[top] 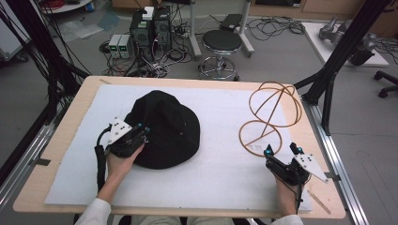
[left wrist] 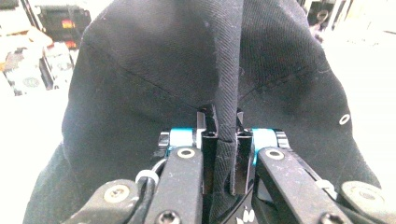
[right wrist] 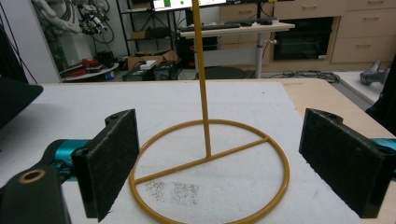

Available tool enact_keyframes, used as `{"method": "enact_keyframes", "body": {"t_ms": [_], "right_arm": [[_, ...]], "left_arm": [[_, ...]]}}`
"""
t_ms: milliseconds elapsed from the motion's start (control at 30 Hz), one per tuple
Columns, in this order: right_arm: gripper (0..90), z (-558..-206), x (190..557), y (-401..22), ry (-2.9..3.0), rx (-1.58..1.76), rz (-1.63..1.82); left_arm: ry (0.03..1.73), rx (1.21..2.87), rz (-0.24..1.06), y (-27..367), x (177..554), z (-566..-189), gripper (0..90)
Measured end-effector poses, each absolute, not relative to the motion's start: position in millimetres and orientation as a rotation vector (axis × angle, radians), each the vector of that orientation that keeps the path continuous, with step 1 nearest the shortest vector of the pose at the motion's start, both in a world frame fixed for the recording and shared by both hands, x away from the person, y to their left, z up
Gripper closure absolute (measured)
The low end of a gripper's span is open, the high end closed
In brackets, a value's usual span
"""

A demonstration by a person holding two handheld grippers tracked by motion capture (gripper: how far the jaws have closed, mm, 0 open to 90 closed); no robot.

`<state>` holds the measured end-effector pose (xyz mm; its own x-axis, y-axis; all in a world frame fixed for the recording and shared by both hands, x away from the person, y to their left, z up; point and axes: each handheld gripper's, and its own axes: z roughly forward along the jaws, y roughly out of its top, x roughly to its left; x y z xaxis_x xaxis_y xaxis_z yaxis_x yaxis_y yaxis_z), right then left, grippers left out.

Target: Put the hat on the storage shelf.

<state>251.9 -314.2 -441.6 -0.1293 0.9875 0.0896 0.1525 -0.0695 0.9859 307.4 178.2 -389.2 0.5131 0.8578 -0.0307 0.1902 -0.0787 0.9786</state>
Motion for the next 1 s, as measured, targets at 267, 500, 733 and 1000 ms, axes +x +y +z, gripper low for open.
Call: {"method": "enact_keyframes", "body": {"t_ms": [267,500,733,1000], "right_arm": [[11.4,-440.4,249.6,-312.5,1.377,1.296,1.318],[11.4,-439.8,248.6,-312.1,1.373,1.288,1.327],[11.4,-440.4,248.7,-311.4,1.375,1.291,1.332],[11.4,-439.9,247.7,-311.8,1.37,1.286,1.335]], "left_arm": [[0.819,1.518,0.74,173.4,308.5,-362.5,86.3],[0.75,1.484,0.757,166.1,309.7,-338.7,86.3],[0.717,1.45,0.724,154.7,316.7,-325.1,86.2],[0.654,1.437,0.708,135.5,320.2,-314.6,86.2]]}}
